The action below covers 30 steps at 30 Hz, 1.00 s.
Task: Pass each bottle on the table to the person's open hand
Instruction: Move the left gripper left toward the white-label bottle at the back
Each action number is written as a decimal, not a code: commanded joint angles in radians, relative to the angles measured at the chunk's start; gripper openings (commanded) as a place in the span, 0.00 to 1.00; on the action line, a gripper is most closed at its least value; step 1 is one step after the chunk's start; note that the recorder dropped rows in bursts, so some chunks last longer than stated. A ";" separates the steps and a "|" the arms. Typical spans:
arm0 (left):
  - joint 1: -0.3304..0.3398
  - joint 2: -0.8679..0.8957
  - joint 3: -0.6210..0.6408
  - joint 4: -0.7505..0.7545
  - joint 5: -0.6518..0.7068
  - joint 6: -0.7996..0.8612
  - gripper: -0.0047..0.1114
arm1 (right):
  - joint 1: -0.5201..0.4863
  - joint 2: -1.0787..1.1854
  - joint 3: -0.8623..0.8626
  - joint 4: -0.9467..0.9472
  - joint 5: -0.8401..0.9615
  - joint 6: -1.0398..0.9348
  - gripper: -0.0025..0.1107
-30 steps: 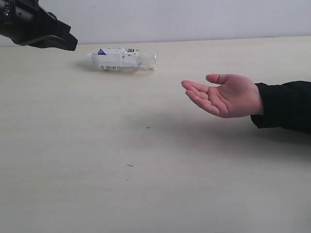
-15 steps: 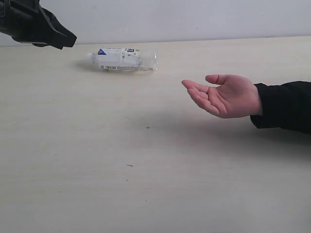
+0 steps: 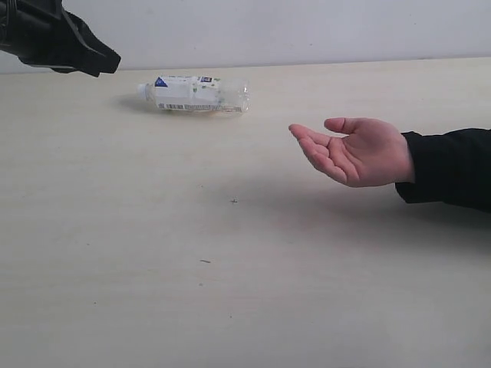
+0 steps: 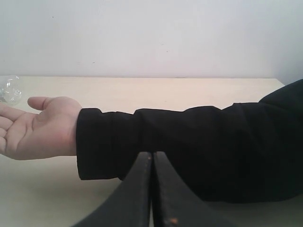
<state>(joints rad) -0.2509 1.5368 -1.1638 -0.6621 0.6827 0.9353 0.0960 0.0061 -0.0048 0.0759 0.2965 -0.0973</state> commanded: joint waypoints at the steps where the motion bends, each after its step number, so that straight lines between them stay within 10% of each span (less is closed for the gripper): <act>1: 0.003 -0.011 0.019 -0.020 -0.002 -0.002 0.04 | -0.003 -0.006 0.005 -0.003 -0.012 -0.002 0.02; 17: 0.003 -0.281 0.360 -0.078 -0.168 0.042 0.04 | -0.003 -0.006 0.005 -0.003 -0.099 -0.004 0.02; 30: 0.003 -0.313 0.372 -0.082 -0.230 0.155 0.04 | -0.003 -0.006 0.005 -0.003 -0.143 -0.002 0.02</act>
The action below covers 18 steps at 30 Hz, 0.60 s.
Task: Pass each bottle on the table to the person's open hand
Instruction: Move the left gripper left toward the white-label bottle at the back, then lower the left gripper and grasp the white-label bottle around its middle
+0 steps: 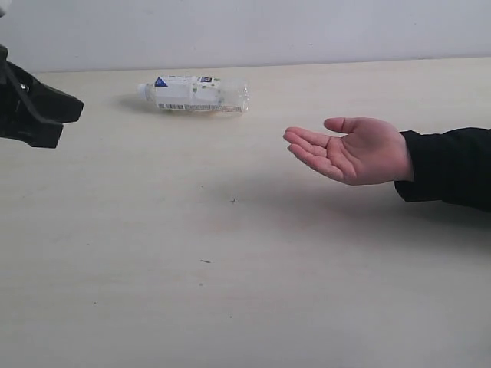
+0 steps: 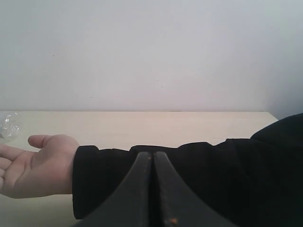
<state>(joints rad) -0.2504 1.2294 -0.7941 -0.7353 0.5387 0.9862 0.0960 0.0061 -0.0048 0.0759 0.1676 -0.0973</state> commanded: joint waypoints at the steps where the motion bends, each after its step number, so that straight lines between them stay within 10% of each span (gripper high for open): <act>1: 0.002 -0.003 0.002 -0.009 -0.159 0.153 0.04 | -0.003 -0.006 0.005 -0.003 -0.014 -0.002 0.02; 5: 0.002 0.069 -0.082 -0.011 -0.395 0.229 0.04 | -0.003 -0.006 0.005 -0.003 -0.014 0.034 0.02; 18: 0.004 0.708 -0.934 0.136 0.085 0.249 0.04 | -0.003 -0.006 0.005 -0.003 -0.014 0.048 0.02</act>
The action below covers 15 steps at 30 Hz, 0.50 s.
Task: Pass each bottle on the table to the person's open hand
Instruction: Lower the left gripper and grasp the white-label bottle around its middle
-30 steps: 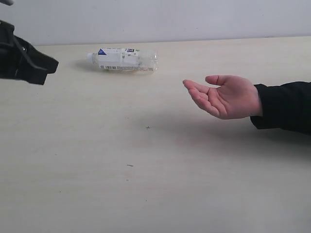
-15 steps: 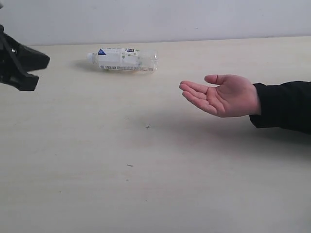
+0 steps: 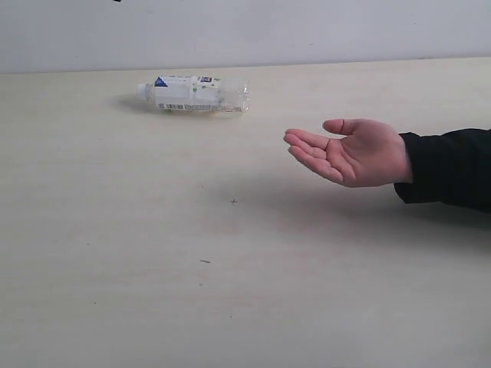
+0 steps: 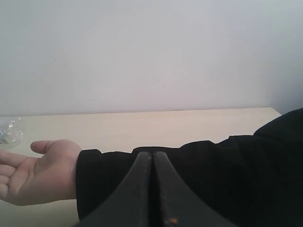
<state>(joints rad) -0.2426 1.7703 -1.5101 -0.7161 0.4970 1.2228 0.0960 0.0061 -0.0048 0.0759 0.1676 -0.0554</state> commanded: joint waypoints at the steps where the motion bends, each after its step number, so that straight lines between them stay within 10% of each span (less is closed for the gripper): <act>1: -0.006 0.202 -0.266 0.187 0.175 0.012 0.04 | -0.003 -0.006 0.005 -0.003 -0.014 0.006 0.02; 6: -0.045 0.397 -0.502 0.625 0.320 -0.118 0.04 | -0.003 -0.006 0.005 -0.003 -0.014 0.006 0.02; 11: -0.061 0.541 -0.619 0.669 0.278 -0.106 0.05 | -0.003 -0.006 0.005 -0.003 -0.014 0.006 0.02; 15: -0.084 0.606 -0.629 0.669 0.248 0.115 0.49 | -0.003 -0.006 0.005 -0.003 -0.014 0.006 0.02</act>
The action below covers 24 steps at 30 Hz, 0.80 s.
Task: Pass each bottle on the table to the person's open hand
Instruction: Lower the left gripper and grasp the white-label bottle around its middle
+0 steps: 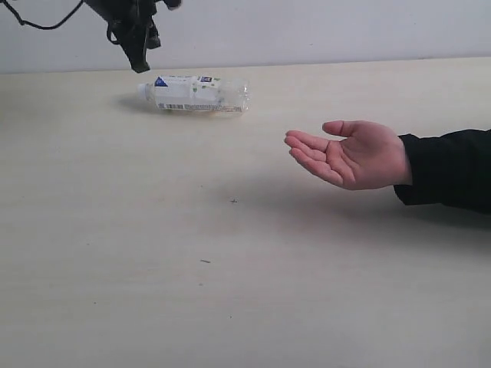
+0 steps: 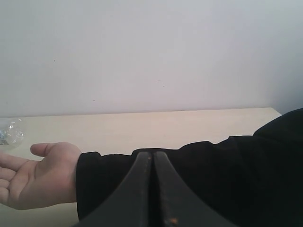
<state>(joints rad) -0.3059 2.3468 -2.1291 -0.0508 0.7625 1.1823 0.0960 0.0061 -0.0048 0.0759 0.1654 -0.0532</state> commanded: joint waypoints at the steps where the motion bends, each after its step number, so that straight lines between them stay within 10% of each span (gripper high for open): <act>1: -0.022 0.040 -0.010 0.003 -0.025 0.155 0.55 | -0.003 -0.006 0.005 -0.003 -0.012 0.003 0.02; 5: -0.024 0.083 -0.010 -0.006 -0.047 0.124 0.72 | -0.003 -0.006 0.005 -0.003 -0.012 0.003 0.02; 24: -0.024 0.171 -0.010 -0.006 -0.135 0.125 0.73 | -0.003 -0.006 0.005 -0.003 -0.012 0.003 0.02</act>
<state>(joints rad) -0.3290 2.5109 -2.1307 -0.0492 0.6501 1.3170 0.0960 0.0061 -0.0048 0.0759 0.1654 -0.0512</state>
